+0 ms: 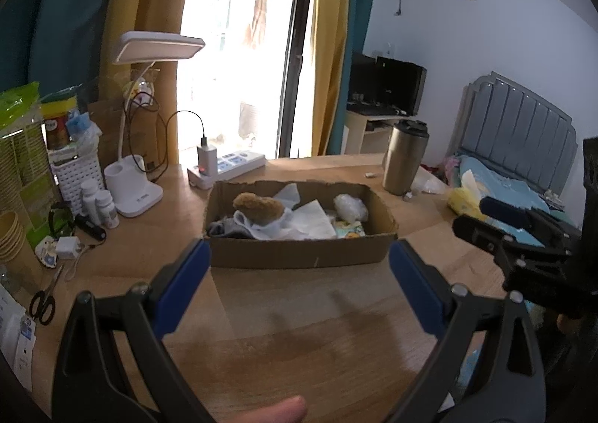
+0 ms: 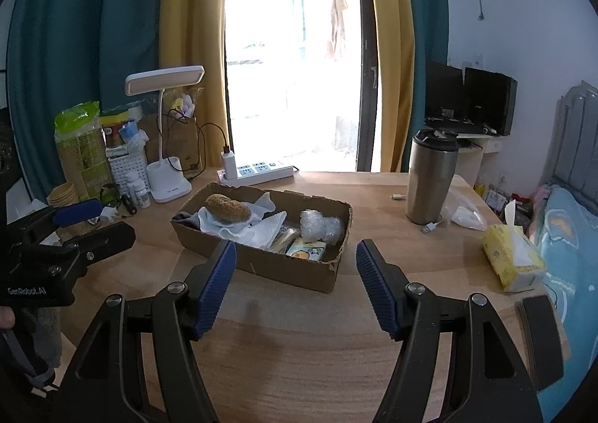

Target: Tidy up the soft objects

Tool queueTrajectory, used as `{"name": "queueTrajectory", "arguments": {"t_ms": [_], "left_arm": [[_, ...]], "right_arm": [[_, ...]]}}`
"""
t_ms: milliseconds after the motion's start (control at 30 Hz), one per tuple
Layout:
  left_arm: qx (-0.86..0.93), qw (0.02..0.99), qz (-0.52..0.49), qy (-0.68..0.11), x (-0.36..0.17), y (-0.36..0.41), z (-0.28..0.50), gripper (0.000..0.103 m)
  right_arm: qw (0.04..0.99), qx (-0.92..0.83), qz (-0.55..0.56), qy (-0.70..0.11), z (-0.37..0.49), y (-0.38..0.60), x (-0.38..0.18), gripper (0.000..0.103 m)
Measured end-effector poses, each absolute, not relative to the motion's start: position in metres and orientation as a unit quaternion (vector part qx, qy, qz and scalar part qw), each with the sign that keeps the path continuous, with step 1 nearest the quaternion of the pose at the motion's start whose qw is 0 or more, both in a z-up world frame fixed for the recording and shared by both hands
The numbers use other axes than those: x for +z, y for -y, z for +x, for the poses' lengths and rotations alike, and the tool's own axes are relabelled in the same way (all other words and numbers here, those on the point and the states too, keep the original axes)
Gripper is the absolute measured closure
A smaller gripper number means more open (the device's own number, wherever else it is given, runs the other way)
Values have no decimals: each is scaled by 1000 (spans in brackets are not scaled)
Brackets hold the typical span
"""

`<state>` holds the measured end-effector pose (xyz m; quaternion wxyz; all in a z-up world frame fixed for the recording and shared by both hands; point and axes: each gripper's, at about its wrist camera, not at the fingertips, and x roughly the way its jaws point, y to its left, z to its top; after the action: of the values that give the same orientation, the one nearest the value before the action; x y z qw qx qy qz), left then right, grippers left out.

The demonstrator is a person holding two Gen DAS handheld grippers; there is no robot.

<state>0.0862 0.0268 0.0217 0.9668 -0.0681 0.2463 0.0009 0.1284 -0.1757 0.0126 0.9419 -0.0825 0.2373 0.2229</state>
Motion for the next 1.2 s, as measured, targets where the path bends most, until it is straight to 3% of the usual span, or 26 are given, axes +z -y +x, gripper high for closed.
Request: {"name": "queueTrajectory", "arguments": {"t_ms": [1200], "left_arm": [[17, 972, -63, -225, 29, -30, 76, 5]], "right_arm": [[942, 228, -88, -232, 120, 174, 14, 32]]}}
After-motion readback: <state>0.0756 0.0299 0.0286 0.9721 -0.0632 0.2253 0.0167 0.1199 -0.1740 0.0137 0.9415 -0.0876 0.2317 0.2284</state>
